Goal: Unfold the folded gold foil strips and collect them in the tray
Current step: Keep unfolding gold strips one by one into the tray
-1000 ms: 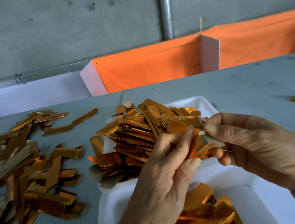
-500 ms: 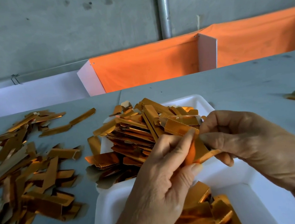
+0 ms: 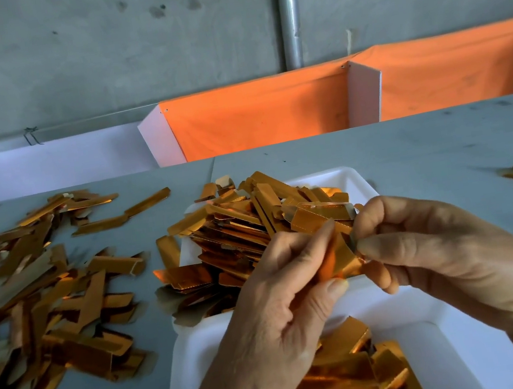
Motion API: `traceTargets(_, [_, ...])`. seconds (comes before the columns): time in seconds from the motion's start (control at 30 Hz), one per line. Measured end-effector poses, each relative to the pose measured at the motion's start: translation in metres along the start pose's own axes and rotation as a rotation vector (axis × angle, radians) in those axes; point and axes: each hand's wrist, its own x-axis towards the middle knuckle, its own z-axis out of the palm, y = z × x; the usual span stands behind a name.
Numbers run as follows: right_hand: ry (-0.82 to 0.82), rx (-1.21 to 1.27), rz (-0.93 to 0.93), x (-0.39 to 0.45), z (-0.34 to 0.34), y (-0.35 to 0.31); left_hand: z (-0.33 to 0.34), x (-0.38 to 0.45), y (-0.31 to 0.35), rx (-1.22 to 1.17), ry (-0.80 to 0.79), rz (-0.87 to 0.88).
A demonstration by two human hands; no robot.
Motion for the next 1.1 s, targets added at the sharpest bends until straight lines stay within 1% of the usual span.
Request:
traceTargets(0.17, [0.101,-0.093,0.001,0.002,0.008,0.002,0.001,0.000,-0.002,0.096,-0.009,0.039])
traceTargets(0.27, [0.102,-0.121,0.020,0.002,0.005,0.003,0.002,0.001,-0.004,0.122,-0.019,0.041])
traceTargets(0.4, [-0.039,0.196,0.070,0.001,-0.003,0.003,0.001,0.000,-0.003,0.111,-0.009,0.032])
traceTargets(0.53, [-0.078,0.285,0.096,0.004,-0.006,0.006,0.001,-0.001,-0.003,0.126,-0.019,0.041])
traceTargets(0.7, [-0.052,0.222,0.098,0.003,-0.004,0.005,0.002,0.001,-0.002,0.132,-0.020,0.073])
traceTargets(0.87, [-0.025,0.168,0.123,0.004,-0.003,0.006,0.003,0.002,-0.002,0.052,-0.037,0.078])
traceTargets(1.1, [-0.020,0.142,0.116,0.004,-0.005,0.007,0.004,0.001,-0.003,0.061,-0.034,0.083])
